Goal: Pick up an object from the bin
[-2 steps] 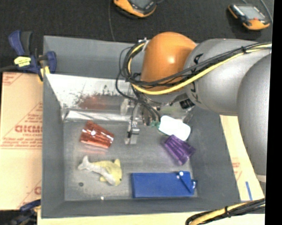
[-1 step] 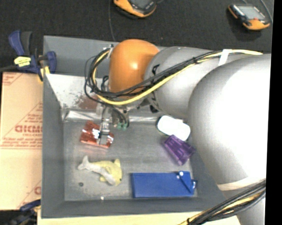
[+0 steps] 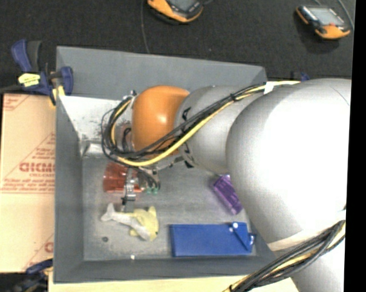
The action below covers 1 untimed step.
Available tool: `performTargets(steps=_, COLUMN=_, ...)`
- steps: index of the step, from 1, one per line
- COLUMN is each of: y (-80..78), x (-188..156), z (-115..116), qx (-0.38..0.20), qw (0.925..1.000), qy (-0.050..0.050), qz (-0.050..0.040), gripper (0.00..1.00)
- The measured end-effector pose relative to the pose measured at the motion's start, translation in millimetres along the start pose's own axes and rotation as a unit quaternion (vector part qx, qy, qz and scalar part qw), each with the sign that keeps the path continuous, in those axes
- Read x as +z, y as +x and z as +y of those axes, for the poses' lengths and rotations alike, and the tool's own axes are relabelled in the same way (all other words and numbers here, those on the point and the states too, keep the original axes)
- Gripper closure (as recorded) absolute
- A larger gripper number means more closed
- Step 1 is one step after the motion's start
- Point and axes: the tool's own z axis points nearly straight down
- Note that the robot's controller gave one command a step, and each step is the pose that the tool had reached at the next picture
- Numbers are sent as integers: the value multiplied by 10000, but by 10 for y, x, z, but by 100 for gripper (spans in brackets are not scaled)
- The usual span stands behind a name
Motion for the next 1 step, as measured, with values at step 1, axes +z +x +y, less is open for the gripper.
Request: performTargets(steps=1, y=60, x=24, z=142, qx=802, qw=9968, qy=-32, qz=-14, gripper=100)
